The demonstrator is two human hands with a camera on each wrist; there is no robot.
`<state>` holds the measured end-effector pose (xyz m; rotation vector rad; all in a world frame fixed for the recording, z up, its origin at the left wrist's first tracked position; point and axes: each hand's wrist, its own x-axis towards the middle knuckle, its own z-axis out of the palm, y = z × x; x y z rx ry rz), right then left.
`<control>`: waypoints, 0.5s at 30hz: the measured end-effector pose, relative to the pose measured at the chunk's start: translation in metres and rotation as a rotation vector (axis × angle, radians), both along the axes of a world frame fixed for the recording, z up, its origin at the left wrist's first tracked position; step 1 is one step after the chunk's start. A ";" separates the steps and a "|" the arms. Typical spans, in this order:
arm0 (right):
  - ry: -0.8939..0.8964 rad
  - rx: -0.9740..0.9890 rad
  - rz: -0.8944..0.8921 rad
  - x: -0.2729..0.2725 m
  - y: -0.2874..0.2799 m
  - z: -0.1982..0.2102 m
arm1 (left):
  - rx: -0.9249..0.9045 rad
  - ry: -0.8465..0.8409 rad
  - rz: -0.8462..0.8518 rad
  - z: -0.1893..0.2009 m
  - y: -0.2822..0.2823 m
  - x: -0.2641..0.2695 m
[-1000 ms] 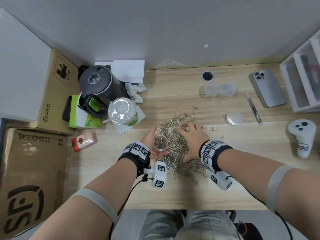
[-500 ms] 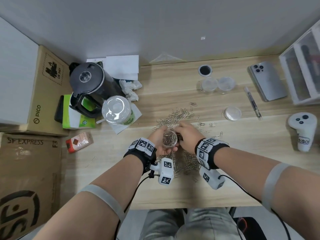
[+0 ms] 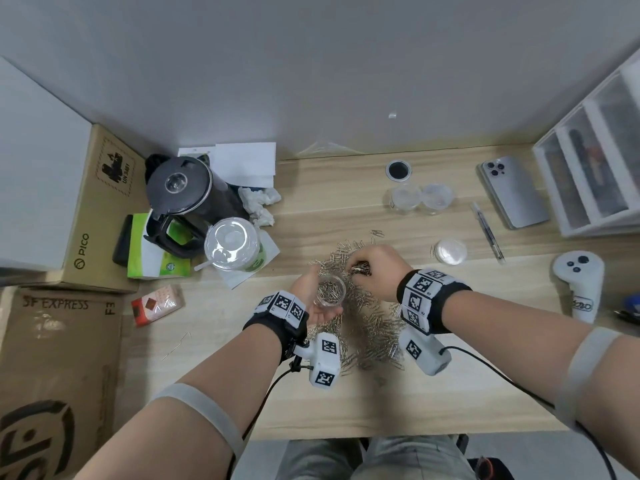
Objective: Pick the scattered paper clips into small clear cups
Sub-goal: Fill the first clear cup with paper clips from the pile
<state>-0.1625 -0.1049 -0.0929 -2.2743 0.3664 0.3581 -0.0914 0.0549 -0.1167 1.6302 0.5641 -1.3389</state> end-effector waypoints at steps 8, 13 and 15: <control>0.031 -0.036 0.179 0.004 0.025 0.005 | -0.008 0.010 0.064 0.010 -0.016 -0.009; 0.044 0.068 0.122 0.000 0.028 0.004 | -0.008 0.001 0.078 0.004 -0.013 -0.013; 0.030 0.119 0.110 -0.003 0.027 0.007 | -0.014 0.010 0.096 0.003 -0.011 -0.014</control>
